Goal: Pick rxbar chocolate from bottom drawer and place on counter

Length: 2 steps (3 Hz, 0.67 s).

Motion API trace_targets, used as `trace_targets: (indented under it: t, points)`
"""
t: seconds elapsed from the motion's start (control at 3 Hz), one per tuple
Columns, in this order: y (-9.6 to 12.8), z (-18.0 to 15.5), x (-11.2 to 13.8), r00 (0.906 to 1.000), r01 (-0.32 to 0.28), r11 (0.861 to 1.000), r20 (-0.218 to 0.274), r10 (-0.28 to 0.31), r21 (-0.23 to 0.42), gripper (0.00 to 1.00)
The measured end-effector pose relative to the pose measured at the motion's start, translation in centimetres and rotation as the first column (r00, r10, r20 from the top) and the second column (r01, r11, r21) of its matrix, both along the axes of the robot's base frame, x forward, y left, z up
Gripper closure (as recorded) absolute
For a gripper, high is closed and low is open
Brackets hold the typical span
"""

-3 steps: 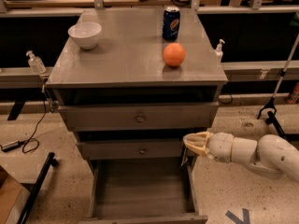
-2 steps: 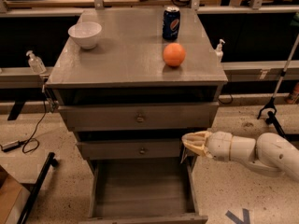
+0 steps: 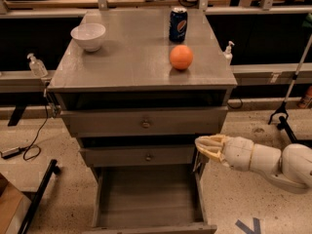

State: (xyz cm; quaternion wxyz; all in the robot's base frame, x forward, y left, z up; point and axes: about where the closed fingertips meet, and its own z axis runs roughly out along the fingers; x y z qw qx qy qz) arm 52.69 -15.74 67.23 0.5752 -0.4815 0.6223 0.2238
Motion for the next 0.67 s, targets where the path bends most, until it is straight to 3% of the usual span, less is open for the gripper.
trace_targets:
  t: [0.33, 0.67]
  points:
    - [-0.5, 5.4, -1.0, 0.9919, -0.029, 0.999, 0.124, 0.027, 0.014, 1.0]
    - [-0.9, 11.8, -0.9, 0.9751, -0.051, 0.997, 0.213, 0.061, -0.056, 1.0]
